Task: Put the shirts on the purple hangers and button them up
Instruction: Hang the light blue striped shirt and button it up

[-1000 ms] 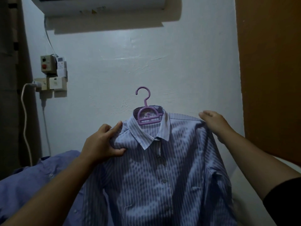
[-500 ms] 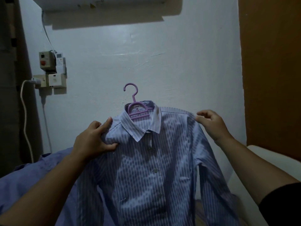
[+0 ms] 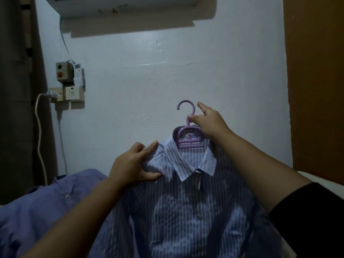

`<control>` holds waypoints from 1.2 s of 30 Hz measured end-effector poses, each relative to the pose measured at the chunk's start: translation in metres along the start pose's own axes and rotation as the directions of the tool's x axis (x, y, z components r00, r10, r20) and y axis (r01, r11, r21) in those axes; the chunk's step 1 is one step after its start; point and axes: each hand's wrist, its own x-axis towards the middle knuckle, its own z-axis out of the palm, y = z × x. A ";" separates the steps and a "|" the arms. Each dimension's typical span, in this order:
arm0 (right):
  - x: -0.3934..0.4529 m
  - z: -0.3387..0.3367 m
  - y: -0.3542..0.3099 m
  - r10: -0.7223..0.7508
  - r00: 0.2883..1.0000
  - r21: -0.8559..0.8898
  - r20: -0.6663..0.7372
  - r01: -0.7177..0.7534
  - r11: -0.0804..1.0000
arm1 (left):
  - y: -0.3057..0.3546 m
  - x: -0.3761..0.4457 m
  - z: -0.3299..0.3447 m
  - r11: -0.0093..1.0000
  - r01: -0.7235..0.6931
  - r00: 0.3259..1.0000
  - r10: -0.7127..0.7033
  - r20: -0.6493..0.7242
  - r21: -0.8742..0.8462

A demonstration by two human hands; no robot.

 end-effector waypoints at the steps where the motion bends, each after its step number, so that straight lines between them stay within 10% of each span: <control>1: 0.001 0.000 0.000 0.033 0.999 0.086 0.009 -0.034 0.996 | 0.001 0.000 0.002 1.000 0.006 1.000 -0.006 -0.016 -0.019; 5: -0.001 -0.003 0.009 0.118 0.990 0.331 0.082 -0.139 0.933 | 0.003 -0.001 0.010 0.999 0.030 0.998 -0.031 -0.059 -0.009; 14: 0.002 -0.018 0.032 0.148 0.987 0.293 0.066 -0.161 0.942 | 0.005 0.006 0.006 0.914 0.299 0.952 -0.304 0.023 -0.275; 22: -0.005 -0.020 0.035 0.094 0.991 0.244 0.094 -0.115 0.963 | -0.009 0.015 0.005 0.686 0.618 0.786 -0.550 0.282 -0.385; 25: -0.007 -0.019 0.034 0.095 0.995 0.256 0.035 -0.101 0.961 | -0.015 0.020 0.007 0.705 0.684 0.725 -0.627 0.287 -0.189; 31: -0.008 -0.016 0.031 0.140 0.987 0.325 -0.084 -0.106 0.940 | 0.020 0.020 0.004 0.924 0.311 0.950 -0.310 0.041 -0.224; 36: -0.008 -0.017 0.030 0.122 0.992 0.334 -0.042 -0.101 0.937 | 0.022 0.024 0.007 0.830 0.371 0.922 -0.381 0.062 -0.417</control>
